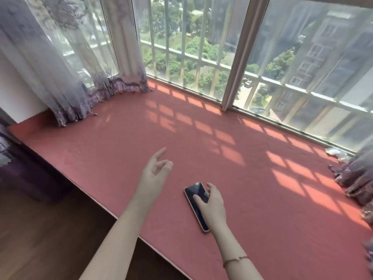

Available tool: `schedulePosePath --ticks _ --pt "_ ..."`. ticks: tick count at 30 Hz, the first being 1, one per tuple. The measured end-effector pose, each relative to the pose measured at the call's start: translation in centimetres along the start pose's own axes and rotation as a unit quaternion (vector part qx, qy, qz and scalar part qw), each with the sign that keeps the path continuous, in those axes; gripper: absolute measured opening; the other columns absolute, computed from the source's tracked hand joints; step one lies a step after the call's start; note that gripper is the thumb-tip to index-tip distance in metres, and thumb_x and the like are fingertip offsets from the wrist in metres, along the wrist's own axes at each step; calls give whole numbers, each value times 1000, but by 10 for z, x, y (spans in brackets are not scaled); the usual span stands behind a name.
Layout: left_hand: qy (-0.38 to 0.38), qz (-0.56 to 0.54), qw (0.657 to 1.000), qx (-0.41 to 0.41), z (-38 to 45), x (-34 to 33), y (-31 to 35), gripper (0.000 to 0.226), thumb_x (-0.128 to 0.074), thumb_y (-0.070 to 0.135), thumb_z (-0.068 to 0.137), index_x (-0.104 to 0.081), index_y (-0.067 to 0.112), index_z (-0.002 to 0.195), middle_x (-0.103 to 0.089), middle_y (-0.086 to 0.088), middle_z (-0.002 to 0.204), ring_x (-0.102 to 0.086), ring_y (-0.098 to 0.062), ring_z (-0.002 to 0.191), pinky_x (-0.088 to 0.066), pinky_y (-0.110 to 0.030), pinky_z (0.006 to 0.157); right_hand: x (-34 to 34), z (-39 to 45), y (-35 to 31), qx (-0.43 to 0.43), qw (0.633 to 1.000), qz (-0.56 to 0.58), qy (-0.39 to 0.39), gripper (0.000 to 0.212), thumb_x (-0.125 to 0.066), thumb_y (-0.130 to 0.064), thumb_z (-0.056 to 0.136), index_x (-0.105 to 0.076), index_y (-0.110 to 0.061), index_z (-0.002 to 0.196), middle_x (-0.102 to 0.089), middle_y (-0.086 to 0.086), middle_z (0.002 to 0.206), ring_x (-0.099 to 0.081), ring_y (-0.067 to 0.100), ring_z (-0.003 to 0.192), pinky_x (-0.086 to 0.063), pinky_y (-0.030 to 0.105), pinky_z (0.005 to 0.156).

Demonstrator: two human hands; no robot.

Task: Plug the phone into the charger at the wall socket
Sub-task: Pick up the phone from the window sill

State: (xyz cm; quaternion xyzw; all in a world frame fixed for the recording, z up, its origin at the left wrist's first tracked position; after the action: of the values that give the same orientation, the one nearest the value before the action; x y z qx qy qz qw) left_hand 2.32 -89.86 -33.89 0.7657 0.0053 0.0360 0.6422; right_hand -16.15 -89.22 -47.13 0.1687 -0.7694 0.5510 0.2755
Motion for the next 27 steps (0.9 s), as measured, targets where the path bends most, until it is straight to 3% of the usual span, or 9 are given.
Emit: schedulePosePath --ticks 6,16,23,27 --pt "9 30 1000 4 8 -12 -20 41 -49 22 93 -42 29 133 -51 -3 117 -48 -11 108 -36 -36 100 -5 4 19 -23 999 -40 4 58 -60 -30 84 -35 -18 135 -45 6 136 -40 23 127 -39 40 97" --pt "-17 48 998 36 5 -42 -70 44 -49 27 92 -39 31 135 -51 -3 120 -47 -11 110 -35 -42 104 -20 11 68 -45 992 -113 -33 66 -61 -36 82 -30 -16 137 -43 10 136 -39 27 127 -40 44 98" --pt "-19 42 997 59 5 -48 -99 43 -49 28 92 -40 33 133 -52 0 117 -47 -10 110 -35 -44 105 -39 17 92 -61 973 -221 -40 98 -71 -54 67 -21 -13 141 -35 7 142 -32 24 131 -35 44 101" --pt "-21 39 997 68 5 -47 -108 43 -49 29 91 -40 35 133 -51 3 117 -47 -8 109 -35 -43 105 -47 23 92 -52 961 -270 -14 107 -77 -54 59 -22 -8 138 -36 9 138 -33 25 128 -35 41 100"
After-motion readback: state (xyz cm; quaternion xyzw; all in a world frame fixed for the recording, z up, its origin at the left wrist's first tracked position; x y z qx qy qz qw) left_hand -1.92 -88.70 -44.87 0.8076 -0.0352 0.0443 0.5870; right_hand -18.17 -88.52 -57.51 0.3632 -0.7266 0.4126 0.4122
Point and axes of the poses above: each hand's wrist, its own z-axis towards the middle knuckle, its own x-axis out of the back of the hand, y = z × x, the point moved 8 cm from there along z, towards the middle knuckle
